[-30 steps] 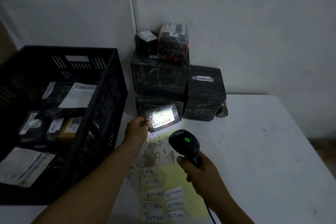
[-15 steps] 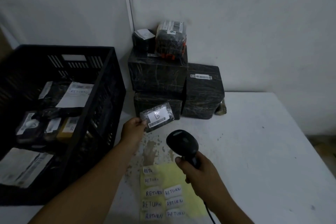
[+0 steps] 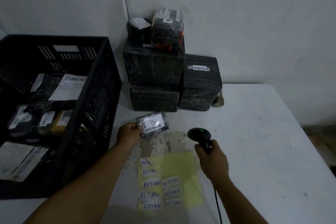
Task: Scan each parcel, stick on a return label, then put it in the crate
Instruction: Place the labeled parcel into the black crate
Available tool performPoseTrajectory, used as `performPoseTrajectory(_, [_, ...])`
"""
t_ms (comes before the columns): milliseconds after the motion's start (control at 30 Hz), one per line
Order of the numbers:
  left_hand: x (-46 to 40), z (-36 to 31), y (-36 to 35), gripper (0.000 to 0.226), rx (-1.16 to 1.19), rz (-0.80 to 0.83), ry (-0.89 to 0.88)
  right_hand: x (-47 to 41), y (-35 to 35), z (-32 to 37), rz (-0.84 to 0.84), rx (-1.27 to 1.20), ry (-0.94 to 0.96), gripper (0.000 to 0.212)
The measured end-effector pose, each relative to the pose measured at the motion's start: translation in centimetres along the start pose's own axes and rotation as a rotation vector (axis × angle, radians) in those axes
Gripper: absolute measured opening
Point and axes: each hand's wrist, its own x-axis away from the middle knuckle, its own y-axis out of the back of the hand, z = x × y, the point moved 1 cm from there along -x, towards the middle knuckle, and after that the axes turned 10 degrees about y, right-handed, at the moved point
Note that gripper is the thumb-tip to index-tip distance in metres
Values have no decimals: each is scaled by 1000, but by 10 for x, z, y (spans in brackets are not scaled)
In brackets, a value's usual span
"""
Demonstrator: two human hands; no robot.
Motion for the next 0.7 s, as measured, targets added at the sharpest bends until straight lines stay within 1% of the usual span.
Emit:
performPoseTrajectory(33, [0, 5, 0, 10, -22, -15, 12, -7, -1, -9, -15, 50, -26, 24])
performPoseTrajectory(100, [0, 13, -1, 8, -76, -47, 36, -19, -3, -25, -26, 146, -60, 33])
performPoseTrajectory(200, [-1, 21, -4, 10, -116, -59, 60, -29, -5, -37, -23, 266, -95, 41])
performPoseTrajectory(333, [-6, 27, -5, 11, -156, -87, 50, -35, -8, -40, 4, 306, -123, 41])
performPoseTrajectory(433, [-9, 30, -3, 18, -201, -90, 36, -36, -10, -40, -2, 318, -119, 44])
performPoseTrajectory(500, [-9, 31, -3, 26, -236, -88, 30, -36, -10, -40, -8, 339, -112, 53])
performPoseTrajectory(600, [-1, 29, 0, 31, -315, -117, -24, -32, -8, -37, -14, 354, -136, 78])
performPoseTrajectory(667, [9, 28, 2, 32, -344, -136, -69, -24, -6, -33, -93, 366, -126, 91])
performPoseTrajectory(700, [15, 29, 4, 31, -343, -141, -89, -17, -6, -32, -168, 369, -92, 92])
